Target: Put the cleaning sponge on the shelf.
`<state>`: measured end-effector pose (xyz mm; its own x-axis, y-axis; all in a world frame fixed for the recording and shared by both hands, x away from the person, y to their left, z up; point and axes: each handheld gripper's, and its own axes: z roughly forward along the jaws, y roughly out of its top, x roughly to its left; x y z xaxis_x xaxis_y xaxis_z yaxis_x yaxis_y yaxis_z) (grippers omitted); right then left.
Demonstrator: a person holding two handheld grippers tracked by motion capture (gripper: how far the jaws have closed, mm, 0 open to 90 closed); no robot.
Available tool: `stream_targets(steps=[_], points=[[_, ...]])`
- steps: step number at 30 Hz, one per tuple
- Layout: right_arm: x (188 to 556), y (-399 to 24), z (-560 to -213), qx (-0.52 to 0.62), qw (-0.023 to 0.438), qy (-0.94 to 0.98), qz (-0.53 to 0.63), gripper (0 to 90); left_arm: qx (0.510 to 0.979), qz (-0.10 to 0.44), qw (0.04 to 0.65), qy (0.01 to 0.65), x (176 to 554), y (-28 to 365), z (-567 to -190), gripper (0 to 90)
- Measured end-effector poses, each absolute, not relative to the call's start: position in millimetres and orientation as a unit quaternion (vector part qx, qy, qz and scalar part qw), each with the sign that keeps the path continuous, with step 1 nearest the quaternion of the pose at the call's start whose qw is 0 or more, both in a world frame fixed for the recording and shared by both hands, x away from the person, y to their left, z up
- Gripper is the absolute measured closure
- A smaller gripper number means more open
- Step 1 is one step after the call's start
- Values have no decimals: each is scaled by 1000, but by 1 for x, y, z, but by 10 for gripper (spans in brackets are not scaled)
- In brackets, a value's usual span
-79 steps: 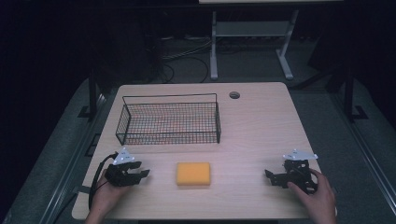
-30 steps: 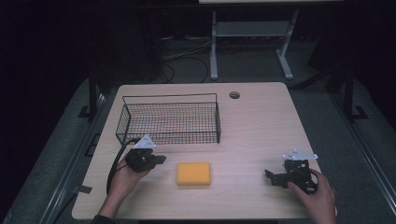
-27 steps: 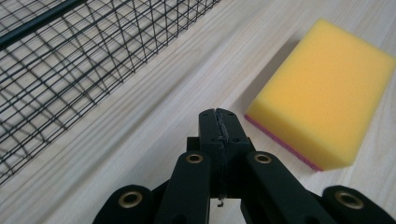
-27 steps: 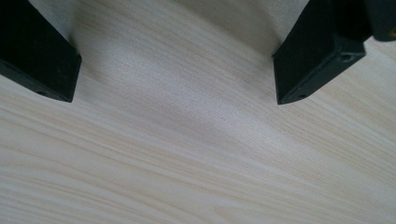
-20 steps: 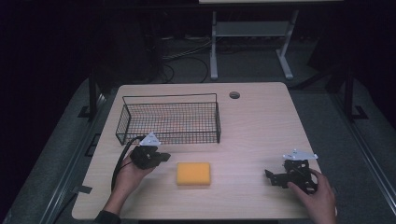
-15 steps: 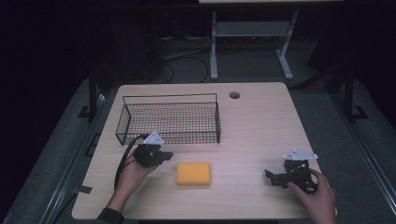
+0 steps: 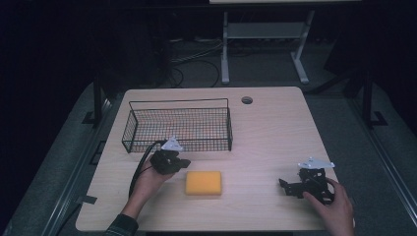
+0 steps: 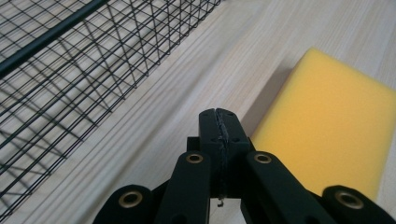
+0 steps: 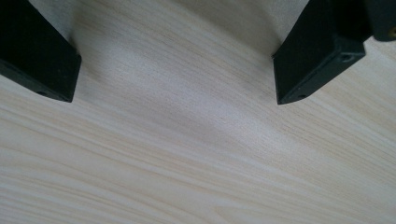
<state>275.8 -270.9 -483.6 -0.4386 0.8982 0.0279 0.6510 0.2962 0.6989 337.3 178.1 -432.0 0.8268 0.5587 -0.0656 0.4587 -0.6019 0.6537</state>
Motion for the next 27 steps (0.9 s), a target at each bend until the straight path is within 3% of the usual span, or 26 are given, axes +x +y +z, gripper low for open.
stream_targets(steps=[27], points=[[276,-271,-484,495,189,782,327,1,898,53,336,279,321,176,-434,898]])
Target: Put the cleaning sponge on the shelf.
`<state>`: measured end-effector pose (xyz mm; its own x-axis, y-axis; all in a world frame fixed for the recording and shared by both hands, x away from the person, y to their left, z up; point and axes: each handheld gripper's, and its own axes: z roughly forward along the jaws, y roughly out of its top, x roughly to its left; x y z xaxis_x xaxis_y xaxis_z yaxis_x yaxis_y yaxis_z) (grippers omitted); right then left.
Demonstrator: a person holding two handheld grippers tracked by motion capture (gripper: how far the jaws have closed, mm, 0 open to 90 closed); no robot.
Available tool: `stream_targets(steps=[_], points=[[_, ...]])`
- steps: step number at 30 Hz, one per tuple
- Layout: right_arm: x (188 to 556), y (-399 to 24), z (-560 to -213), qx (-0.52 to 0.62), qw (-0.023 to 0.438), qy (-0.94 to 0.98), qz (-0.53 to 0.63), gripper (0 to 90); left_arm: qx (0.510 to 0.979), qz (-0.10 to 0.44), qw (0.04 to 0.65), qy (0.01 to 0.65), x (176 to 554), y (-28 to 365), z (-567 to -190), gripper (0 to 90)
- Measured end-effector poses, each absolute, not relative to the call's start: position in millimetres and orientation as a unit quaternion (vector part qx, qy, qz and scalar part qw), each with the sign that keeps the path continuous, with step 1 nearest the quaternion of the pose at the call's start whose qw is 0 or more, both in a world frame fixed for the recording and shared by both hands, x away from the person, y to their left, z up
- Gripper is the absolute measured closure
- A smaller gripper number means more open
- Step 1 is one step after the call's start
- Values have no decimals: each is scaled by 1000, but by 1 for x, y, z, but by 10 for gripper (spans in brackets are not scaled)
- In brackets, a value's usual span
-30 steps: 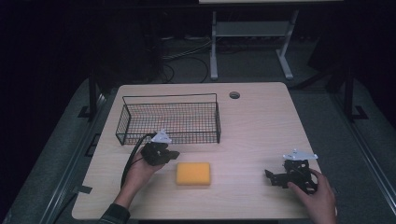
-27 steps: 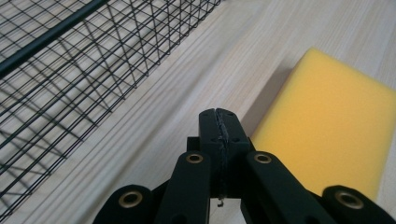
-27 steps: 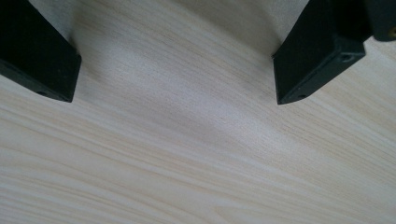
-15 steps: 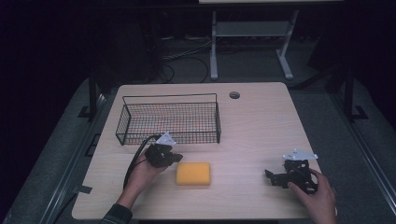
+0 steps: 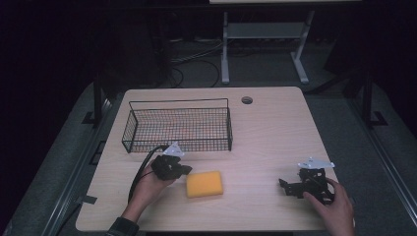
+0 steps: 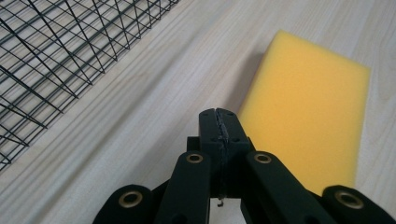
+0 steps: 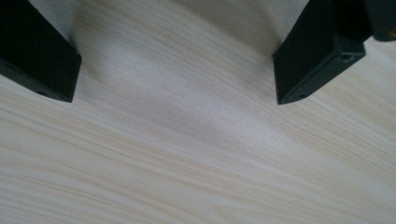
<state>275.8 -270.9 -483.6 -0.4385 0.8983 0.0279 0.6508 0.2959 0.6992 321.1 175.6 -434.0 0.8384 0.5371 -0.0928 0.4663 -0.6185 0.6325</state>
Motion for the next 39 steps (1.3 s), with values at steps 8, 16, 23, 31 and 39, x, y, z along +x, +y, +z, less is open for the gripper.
stream_targets(steps=[8,16,23,31,39], points=[[276,-271,-484,495,189,782,327,1,898,45,337,280,313,177,-434,898],[276,-271,-484,495,189,782,327,1,899,39,334,279,301,181,-435,898],[276,-271,-484,495,189,782,327,2,899,35,330,286,297,184,-436,898],[276,-271,-484,495,189,782,327,1,898,35,326,293,290,185,-438,898],[276,-271,-484,495,189,782,327,1,896,37,323,303,294,188,-430,857]])
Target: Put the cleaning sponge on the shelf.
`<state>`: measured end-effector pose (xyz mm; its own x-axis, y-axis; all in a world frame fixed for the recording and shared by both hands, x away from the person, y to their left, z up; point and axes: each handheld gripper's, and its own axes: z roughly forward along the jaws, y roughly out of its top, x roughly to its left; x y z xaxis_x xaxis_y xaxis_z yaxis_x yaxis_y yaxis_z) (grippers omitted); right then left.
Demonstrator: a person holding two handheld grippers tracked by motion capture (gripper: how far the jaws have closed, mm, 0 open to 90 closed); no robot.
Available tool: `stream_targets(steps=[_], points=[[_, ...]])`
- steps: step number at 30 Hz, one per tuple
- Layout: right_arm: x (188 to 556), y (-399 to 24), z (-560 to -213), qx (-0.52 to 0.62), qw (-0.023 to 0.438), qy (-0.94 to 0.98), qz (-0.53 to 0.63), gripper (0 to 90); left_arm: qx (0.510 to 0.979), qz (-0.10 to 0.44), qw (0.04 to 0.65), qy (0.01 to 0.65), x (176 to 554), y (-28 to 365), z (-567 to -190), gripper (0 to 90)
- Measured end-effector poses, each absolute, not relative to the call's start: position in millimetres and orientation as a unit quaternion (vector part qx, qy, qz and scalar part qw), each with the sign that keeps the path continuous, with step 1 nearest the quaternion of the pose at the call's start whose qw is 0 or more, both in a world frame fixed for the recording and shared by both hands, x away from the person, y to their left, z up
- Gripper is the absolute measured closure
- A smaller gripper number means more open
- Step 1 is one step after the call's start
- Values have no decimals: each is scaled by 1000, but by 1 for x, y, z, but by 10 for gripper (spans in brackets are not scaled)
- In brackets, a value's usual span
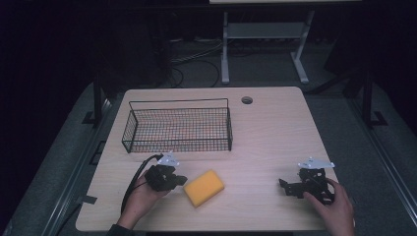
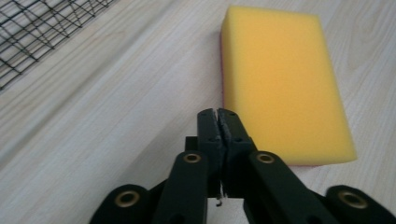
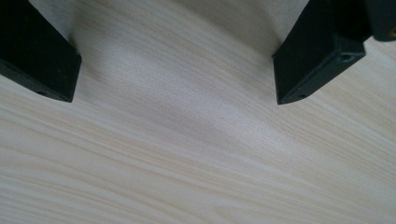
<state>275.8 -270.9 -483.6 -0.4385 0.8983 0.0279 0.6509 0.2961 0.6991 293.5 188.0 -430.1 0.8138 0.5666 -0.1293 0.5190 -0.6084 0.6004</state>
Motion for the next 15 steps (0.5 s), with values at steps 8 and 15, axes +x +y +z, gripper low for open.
stream_targets(steps=[8,15], points=[[276,-271,-484,495,189,782,327,1,893,33,304,331,299,191,-425,581],[276,-271,-484,495,189,782,327,1,898,46,284,331,301,189,-417,399]])
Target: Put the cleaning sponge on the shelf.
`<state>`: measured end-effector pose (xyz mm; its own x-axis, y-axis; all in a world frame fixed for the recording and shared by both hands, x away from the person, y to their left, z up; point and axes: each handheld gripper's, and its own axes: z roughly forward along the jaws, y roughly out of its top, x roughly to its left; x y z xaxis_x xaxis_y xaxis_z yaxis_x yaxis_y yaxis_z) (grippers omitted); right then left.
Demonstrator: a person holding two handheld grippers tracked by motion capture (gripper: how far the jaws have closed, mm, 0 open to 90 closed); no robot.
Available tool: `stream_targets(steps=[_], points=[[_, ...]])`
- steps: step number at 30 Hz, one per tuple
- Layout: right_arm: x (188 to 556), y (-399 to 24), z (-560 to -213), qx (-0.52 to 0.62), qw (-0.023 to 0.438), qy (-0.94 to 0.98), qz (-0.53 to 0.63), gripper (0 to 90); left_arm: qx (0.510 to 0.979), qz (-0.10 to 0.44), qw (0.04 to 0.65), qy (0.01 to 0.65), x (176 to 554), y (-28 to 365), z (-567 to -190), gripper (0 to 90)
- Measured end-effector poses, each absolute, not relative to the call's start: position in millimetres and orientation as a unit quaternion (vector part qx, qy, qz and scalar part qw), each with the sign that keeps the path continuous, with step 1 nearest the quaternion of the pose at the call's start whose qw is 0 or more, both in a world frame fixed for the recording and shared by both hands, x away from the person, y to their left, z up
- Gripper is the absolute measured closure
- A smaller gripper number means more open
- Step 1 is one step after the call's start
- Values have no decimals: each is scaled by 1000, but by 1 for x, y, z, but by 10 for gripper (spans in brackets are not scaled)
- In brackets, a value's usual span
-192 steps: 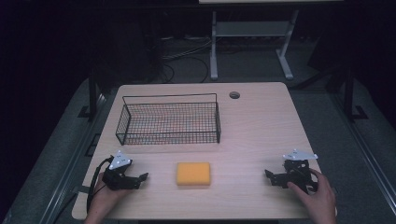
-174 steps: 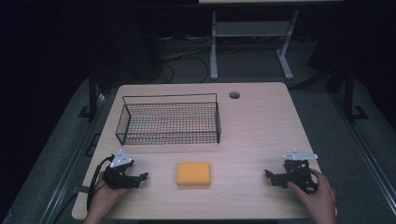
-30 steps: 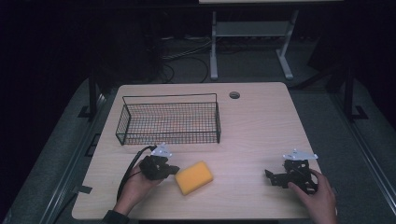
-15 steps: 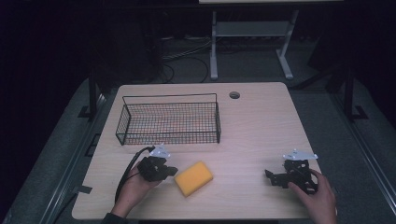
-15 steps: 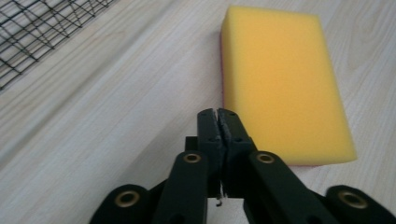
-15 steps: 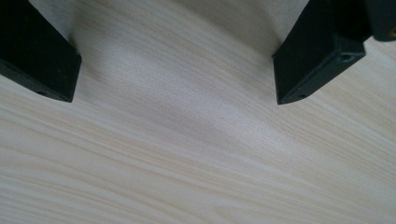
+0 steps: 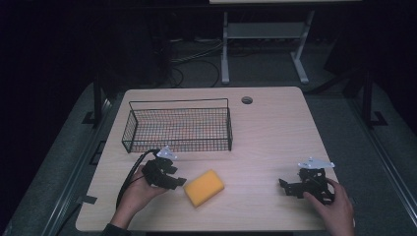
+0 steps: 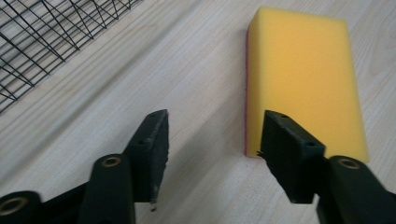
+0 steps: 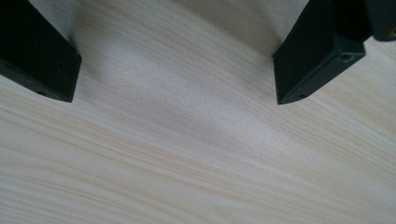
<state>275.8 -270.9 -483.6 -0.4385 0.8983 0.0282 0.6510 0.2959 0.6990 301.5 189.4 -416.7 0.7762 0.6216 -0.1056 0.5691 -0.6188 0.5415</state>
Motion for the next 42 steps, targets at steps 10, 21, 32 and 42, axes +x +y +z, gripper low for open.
stream_targets(steps=[10,21,32,42], points=[[276,-271,-484,495,189,782,327,1,906,46,261,329,301,175,-410,129],[276,-271,-484,495,189,782,327,1,914,36,260,309,299,153,-403,127],[276,-271,-484,495,189,783,327,1,925,27,244,289,298,131,-405,128],[276,-271,-484,495,189,783,327,1,932,24,231,280,296,110,-413,127]])
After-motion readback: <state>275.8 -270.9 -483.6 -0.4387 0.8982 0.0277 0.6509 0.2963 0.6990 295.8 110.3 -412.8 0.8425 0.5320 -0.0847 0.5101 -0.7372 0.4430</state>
